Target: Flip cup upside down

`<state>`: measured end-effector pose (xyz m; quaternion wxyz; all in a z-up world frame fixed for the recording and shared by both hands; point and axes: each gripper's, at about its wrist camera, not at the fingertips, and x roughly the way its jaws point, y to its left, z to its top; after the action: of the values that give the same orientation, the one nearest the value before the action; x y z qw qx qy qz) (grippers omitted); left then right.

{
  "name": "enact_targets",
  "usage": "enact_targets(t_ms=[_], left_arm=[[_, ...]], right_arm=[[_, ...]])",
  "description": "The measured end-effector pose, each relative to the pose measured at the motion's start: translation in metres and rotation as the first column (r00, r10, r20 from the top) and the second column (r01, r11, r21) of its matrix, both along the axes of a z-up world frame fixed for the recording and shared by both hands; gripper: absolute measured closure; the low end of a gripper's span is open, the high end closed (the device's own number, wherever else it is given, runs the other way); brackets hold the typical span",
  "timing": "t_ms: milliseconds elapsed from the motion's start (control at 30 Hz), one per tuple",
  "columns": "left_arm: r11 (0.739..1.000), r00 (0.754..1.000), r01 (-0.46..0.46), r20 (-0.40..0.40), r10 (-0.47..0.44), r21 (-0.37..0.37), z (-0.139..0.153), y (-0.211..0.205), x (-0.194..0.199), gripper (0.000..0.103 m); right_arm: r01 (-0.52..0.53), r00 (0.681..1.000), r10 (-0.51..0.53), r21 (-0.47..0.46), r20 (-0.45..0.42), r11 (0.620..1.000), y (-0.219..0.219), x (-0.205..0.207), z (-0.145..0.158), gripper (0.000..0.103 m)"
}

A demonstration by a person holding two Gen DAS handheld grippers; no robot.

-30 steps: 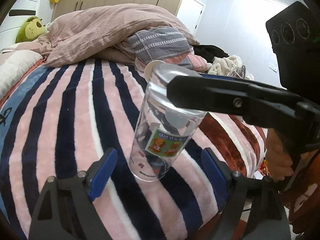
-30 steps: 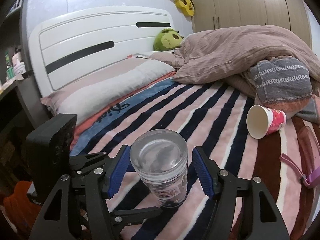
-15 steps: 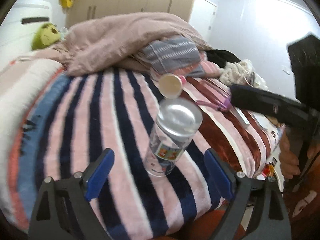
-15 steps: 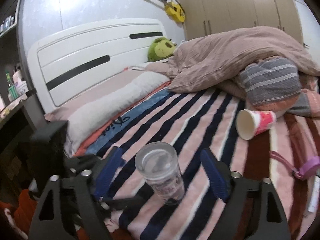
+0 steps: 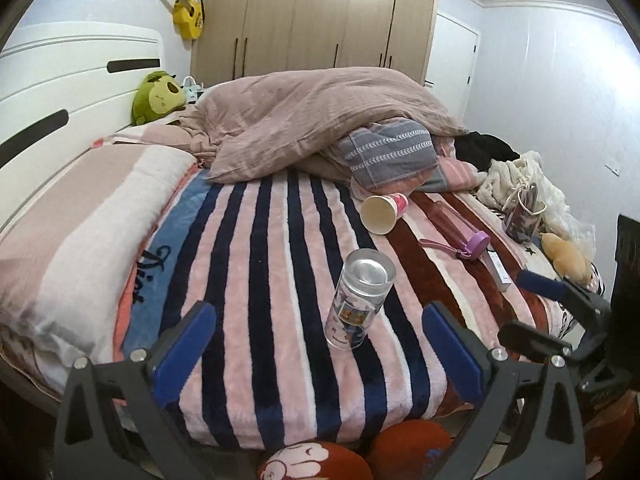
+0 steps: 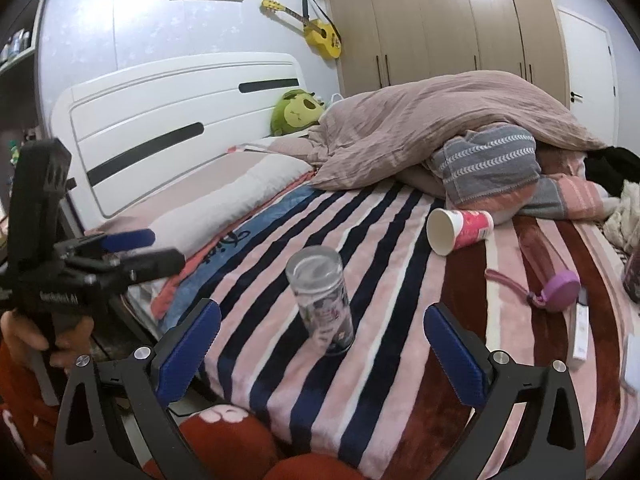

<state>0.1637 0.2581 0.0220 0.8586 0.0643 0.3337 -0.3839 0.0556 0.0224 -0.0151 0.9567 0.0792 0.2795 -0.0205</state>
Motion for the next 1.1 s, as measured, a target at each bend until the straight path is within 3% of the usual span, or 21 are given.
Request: enact_targets(t_ms=[1100], left_arm=[[1.0,1.0,-0.01,0.01,0.01,-0.002,0.004,0.009,-0.013,0.0]], right_arm=[[-0.003,1.0,0.003,-0.002,0.017,1.0,0.017,-0.017,0.011,0.001]])
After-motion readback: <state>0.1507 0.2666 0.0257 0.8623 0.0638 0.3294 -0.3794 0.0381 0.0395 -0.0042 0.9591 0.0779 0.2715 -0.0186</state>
